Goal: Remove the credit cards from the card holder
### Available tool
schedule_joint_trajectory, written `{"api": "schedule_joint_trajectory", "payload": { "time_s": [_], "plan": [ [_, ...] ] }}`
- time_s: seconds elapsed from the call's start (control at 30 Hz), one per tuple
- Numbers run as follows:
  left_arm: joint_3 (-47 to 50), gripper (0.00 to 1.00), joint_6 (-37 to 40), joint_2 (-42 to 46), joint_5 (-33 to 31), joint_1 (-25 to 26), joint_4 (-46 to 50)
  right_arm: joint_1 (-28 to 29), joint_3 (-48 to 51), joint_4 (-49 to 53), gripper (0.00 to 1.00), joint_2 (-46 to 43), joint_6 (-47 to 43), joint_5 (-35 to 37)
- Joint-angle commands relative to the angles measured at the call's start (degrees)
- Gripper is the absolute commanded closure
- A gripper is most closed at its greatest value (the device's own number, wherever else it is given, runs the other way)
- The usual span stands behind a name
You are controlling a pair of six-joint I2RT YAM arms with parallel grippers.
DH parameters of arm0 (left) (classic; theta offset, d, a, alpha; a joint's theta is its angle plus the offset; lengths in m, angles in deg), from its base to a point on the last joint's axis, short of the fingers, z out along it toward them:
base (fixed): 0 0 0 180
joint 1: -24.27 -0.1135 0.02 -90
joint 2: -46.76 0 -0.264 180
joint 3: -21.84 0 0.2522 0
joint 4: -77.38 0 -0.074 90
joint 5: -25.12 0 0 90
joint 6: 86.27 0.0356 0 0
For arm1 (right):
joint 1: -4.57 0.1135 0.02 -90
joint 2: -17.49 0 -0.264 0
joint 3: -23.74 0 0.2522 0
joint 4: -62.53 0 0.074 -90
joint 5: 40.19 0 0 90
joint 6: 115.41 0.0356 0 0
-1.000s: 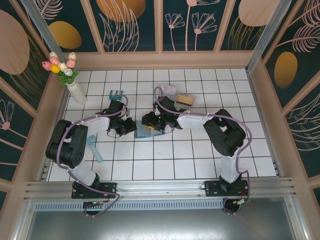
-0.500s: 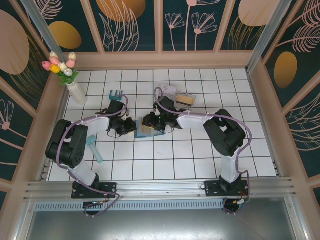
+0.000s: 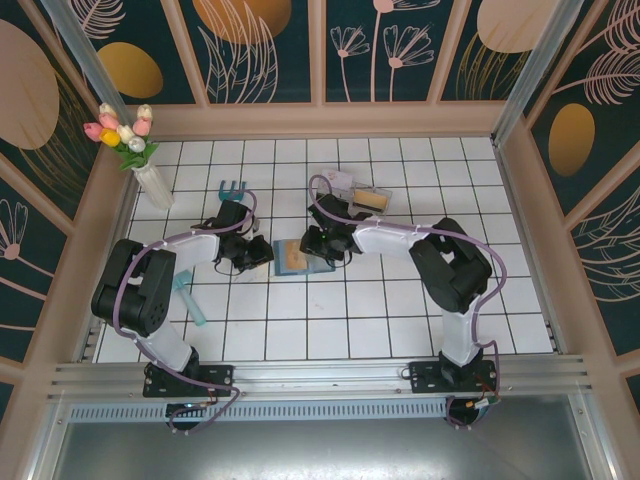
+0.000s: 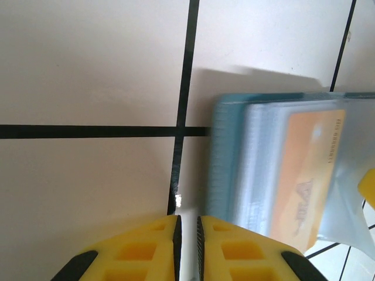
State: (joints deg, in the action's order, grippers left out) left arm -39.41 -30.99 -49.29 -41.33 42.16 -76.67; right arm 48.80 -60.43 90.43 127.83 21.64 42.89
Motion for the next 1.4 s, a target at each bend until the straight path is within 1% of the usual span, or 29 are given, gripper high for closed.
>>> {"api": "schedule_joint_trajectory", "payload": {
  "time_s": [0.0, 0.1, 0.17, 0.33, 0.53, 0.7, 0.77, 0.93, 1.0, 1.1, 1.17, 1.23, 1.37],
  "plan": [
    [-1.0, 0.82, 0.9, 0.3, -0.3, -0.2, 0.0, -0.1, -2.0, 8.1, 0.61, -3.2, -0.7, 8.1],
    [-1.2, 0.82, 0.9, 0.5, -0.8, -0.2, 0.3, -0.1, -2.5, 10.7, 0.6, -4.4, 0.1, 13.2],
    [-1.4, 0.82, 0.8, 0.7, -1.0, -0.2, 0.5, -0.1, -2.6, 10.5, 0.58, -5.3, -0.2, 13.8],
    [-2.1, 0.81, 0.3, 2.4, -1.4, -0.2, 0.7, -0.1, -3.3, 9.9, 0.58, -6.5, -0.9, 13.9],
    [-2.5, 0.81, -1.1, 4.4, 2.6, -0.1, -2.0, -0.2, -5.2, 14.8, 0.6, -4.6, -0.6, 16.7],
    [-2.8, 0.81, -3.4, 4.1, 6.3, 0.9, -5.2, -0.2, -5.1, 14.8, 0.62, -5.6, -0.6, 17.3],
    [-3.2, 0.82, -4.2, 3.7, 6.6, 2.1, -6.1, -0.2, -3.8, 11.9, 0.63, -7.5, -1.7, 15.9],
    [-4.3, 0.83, -5.8, 2.0, 6.4, 4.4, -7.5, -0.9, 0.5, 1.7, 0.63, -13.5, -4.3, 9.4],
    [-4.4, 0.84, -6.4, 1.1, 6.3, 5.3, -8.0, -1.2, 1.4, -0.6, 0.64, -14.6, -5.2, 8.0],
    [-4.6, 0.86, -6.9, -0.2, 6.0, 6.1, -8.3, -1.2, 1.9, -2.6, 0.66, -14.5, -6.1, 3.8],
    [-4.6, 0.87, -7.3, -1.0, 5.9, 6.5, -8.7, -1.1, 2.4, -4.2, 0.68, -14.0, -6.3, 1.2],
    [-4.5, 0.88, -7.3, -1.6, 5.9, 6.7, -8.8, -1.1, 2.4, -4.6, 0.74, -13.1, -6.0, -0.1],
    [-4.2, 0.9, -7.6, -1.8, 5.3, 7.0, -8.8, -1.4, 2.1, -3.1, 0.81, -10.5, -5.0, -0.5]
  ]
}}
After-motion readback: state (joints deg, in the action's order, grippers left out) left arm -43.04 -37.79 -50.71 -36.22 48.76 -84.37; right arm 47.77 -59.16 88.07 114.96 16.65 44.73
